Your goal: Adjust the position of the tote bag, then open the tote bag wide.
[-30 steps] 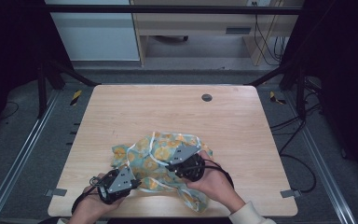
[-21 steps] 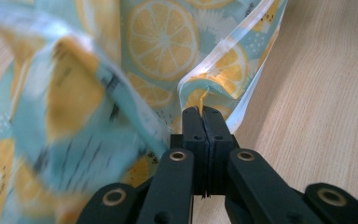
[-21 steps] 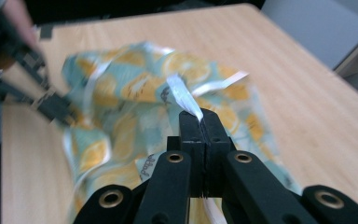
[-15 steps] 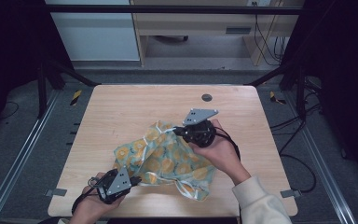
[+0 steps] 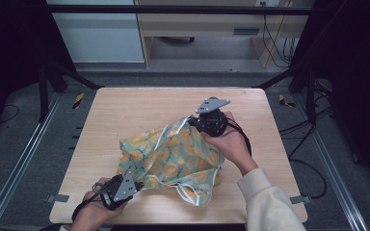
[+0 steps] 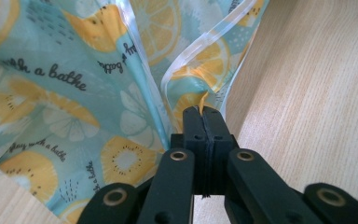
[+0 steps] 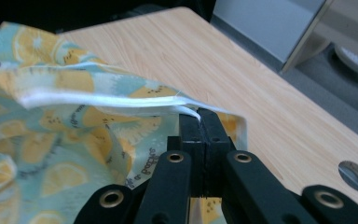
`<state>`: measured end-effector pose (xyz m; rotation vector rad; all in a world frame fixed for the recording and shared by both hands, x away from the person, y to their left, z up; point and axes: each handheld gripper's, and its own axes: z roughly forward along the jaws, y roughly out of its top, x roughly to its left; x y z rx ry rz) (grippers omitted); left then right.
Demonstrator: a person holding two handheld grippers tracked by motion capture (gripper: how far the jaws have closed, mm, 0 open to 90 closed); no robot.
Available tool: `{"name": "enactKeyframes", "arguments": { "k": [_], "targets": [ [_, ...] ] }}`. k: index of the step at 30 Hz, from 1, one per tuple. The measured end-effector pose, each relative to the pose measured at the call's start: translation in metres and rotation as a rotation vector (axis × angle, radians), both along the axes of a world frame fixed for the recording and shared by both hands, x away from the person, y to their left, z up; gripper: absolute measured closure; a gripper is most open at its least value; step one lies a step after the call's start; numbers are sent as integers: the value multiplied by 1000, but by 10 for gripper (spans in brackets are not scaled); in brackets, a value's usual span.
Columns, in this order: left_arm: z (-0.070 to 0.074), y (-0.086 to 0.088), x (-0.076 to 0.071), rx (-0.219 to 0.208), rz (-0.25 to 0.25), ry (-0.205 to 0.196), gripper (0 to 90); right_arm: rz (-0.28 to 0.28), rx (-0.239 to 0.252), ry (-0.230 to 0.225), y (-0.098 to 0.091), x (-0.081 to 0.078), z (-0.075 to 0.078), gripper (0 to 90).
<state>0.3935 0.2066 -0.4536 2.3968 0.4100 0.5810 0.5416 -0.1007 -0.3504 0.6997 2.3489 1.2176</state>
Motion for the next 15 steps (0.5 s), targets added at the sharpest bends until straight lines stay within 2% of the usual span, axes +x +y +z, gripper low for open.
{"name": "enactKeyframes", "arguments": {
  "k": [4, 8, 9, 10, 11, 12, 15],
  "targets": [
    [1, 1, 1, -10, 11, -1, 900, -14, -26, 18, 3, 13, -11, 900],
    [2, 2, 1, -12, 8, -9, 899, -22, -9, 30, 6, 20, -18, 900],
    [1, 1, 0, -28, 10, -9, 897, -20, -7, 34, 6, 21, -19, 900],
    [2, 0, 0, -18, 6, -12, 890, -23, -6, 34, 7, 21, -19, 900],
    [2, -1, -1, -40, 10, -19, 874, -22, -2, 35, 7, 21, -20, 900],
    [4, -1, -1, -40, 12, -22, 825, -19, 2, 38, 7, 21, -19, 899],
    [9, -3, -3, -94, 22, -33, 699, -14, 0, 43, 8, 19, -19, 899]
  ]
}}
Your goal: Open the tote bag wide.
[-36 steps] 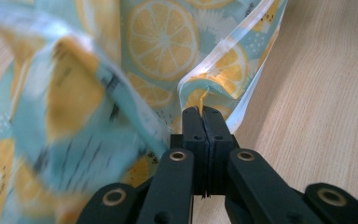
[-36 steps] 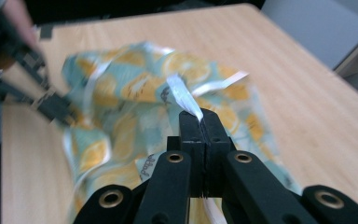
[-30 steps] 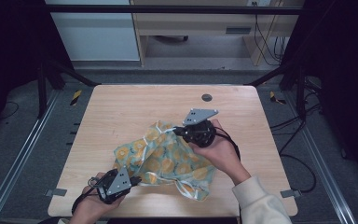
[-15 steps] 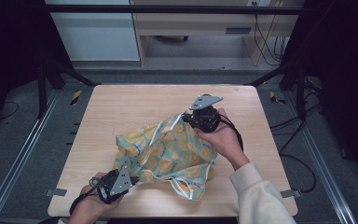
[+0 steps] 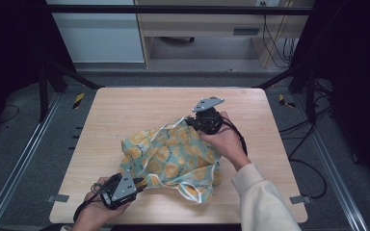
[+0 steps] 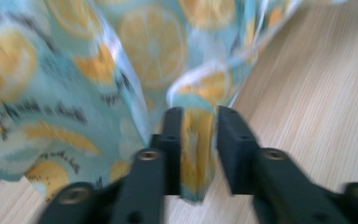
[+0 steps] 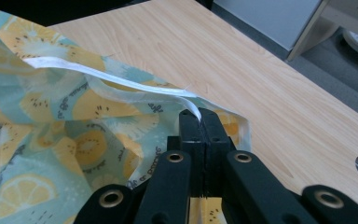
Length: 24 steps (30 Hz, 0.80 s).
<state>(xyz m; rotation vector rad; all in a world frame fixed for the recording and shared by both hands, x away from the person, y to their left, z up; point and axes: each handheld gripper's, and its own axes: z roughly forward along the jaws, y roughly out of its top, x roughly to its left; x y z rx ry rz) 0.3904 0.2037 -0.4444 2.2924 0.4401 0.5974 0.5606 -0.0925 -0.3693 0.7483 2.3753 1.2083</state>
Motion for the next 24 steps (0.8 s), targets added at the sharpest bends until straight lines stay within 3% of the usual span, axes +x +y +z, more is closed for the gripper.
{"name": "enactKeyframes", "arguments": {
  "k": [3, 5, 8, 11, 13, 17, 22, 23, 24],
  "targets": [
    [9, -4, -3, -69, -1, -37, 566, 10, -4, 0, 1, -3, 1, 898],
    [18, -9, -3, -110, -10, -60, 531, 14, -3, -2, 2, -3, 1, 898],
    [26, -17, 4, -145, -2, -59, 446, -4, -9, -3, 2, -2, 3, 898],
    [32, -29, 15, -146, -15, -81, 426, -12, 19, 12, 1, 2, 4, 898],
    [39, -41, 26, -148, -33, -71, 406, -8, 20, 18, 2, 3, 3, 897],
    [50, -61, 50, -120, -40, -95, 358, 2, 17, 20, 4, 2, 3, 896],
    [53, -72, 82, -120, -23, 6, 322, 10, 28, 20, 1, 0, 4, 895],
    [53, -75, 88, -123, -42, 61, 316, 11, 29, 19, 1, 0, 4, 895],
    [52, -76, 91, -118, -47, 74, 316, 14, 32, 21, 0, 0, 4, 895]
  ]
}}
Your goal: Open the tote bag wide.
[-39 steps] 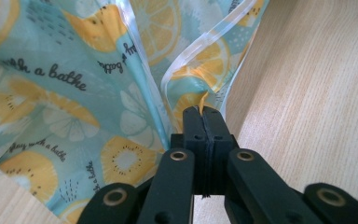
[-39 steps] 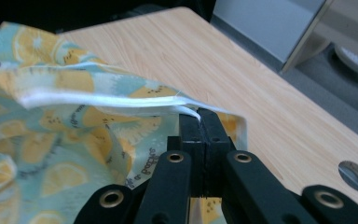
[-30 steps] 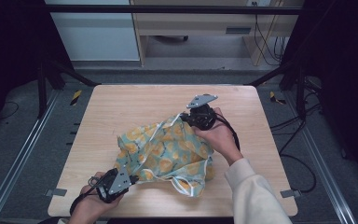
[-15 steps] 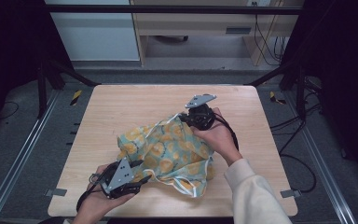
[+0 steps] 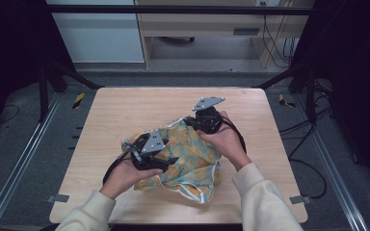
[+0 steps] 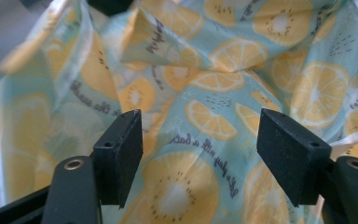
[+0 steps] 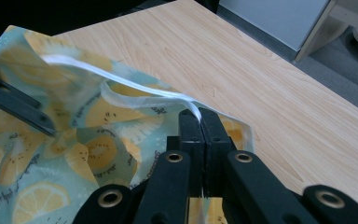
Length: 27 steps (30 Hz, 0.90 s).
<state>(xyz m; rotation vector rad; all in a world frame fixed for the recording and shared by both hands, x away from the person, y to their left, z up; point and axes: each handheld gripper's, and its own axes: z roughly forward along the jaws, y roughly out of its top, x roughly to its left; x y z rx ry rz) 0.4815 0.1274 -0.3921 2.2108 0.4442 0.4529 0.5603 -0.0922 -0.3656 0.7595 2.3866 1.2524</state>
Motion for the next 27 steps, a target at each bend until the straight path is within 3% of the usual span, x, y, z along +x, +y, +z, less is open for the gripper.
{"name": "enactKeyframes", "arguments": {
  "k": [1, 6, 7, 9, 11, 15, 19, 23, 27],
  "targets": [
    [0, -3, 4, 11, -1, 25, 317, 1, 0, 0, 0, 0, 0, 895],
    [0, -11, 9, 67, -9, 68, 437, 1, 6, 1, -3, 1, -1, 894],
    [-1, -11, 9, 60, -13, 77, 500, 2, 8, 1, -3, 1, -1, 894],
    [-2, -10, 10, 44, -11, 94, 520, 2, 12, -1, -4, 1, 0, 894],
    [-2, -7, 10, 40, 17, 86, 613, 0, 11, -3, -5, 0, 0, 894],
    [-2, -3, 12, 11, 22, 121, 725, -1, 13, -5, -5, 0, 1, 894],
    [-1, -3, 13, 21, 42, 113, 886, -1, 18, -5, -4, 0, 1, 894],
    [3, 0, 8, -22, 59, 90, 900, -1, 16, -6, -2, 1, 1, 895],
    [12, 6, -6, -42, 28, 71, 900, 0, 14, -5, -2, 1, -1, 896]
  ]
}}
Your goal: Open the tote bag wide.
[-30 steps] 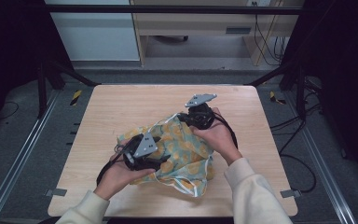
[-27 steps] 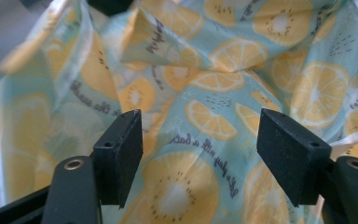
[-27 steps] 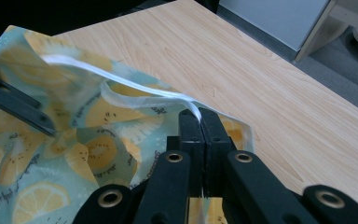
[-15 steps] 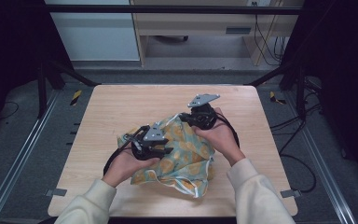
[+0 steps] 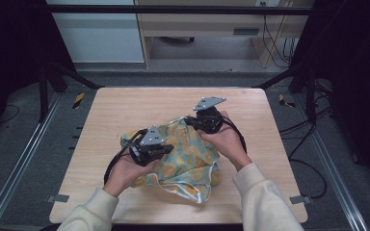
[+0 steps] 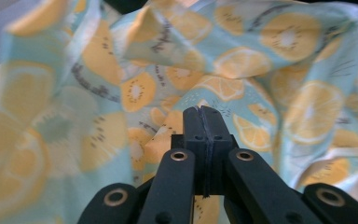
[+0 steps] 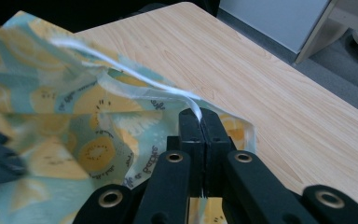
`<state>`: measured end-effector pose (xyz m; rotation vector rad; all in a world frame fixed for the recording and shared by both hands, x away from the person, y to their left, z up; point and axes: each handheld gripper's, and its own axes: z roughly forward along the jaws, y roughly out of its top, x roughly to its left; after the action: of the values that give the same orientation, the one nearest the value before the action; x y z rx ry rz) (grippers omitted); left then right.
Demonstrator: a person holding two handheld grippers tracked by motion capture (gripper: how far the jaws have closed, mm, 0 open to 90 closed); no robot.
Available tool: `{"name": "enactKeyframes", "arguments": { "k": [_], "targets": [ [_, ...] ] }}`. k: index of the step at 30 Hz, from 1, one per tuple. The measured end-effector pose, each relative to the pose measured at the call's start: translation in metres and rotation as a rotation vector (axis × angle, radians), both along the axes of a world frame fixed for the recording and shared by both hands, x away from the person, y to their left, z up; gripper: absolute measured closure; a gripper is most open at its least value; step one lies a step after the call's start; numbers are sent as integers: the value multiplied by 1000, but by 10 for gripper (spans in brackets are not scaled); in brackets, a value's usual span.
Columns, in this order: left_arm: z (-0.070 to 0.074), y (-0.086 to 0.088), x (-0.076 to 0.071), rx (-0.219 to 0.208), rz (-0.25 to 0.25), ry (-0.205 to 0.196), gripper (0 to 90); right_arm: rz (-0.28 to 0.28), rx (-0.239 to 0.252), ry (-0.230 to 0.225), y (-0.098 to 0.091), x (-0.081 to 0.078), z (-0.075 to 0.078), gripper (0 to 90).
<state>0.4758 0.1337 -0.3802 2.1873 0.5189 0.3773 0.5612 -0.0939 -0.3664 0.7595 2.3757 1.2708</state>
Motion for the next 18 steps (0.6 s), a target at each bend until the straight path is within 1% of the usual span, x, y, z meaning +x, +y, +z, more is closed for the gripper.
{"name": "enactKeyframes", "arguments": {
  "k": [1, 2, 3, 5, 6, 7, 9, 10, 13, 15, 18],
  "targets": [
    [1, 2, -5, 1, -5, -1, 900, 0, 0, 0, 0, 0, 0, 896],
    [3, 4, -11, 15, -19, -15, 900, -1, -4, 2, 0, 0, -1, 896],
    [3, 5, -15, 13, -31, -22, 900, -3, -3, 3, 0, 0, -1, 896],
    [2, 6, -24, 14, -44, -23, 900, -3, -4, 4, 1, 0, -2, 897],
    [0, 8, -32, 9, -68, -26, 900, -3, -7, 4, 1, 0, -2, 897],
    [-2, 8, -36, 7, -75, -26, 900, -4, -9, 6, 1, 0, -4, 897],
    [-7, 10, -43, 17, -83, -29, 900, -5, -17, 11, 2, 1, -6, 897],
    [-11, 11, -47, 22, -84, -27, 900, -6, -21, 12, 2, 1, -8, 897],
    [-21, 12, -54, 33, -99, -17, 900, -11, -32, 24, 2, 2, -14, 897],
    [-30, 14, -57, 24, -103, -5, 900, -14, -35, 32, 1, 4, -18, 898],
    [-39, 15, -59, 28, -110, 17, 900, -27, -46, 47, -1, 6, -25, 898]
  ]
}}
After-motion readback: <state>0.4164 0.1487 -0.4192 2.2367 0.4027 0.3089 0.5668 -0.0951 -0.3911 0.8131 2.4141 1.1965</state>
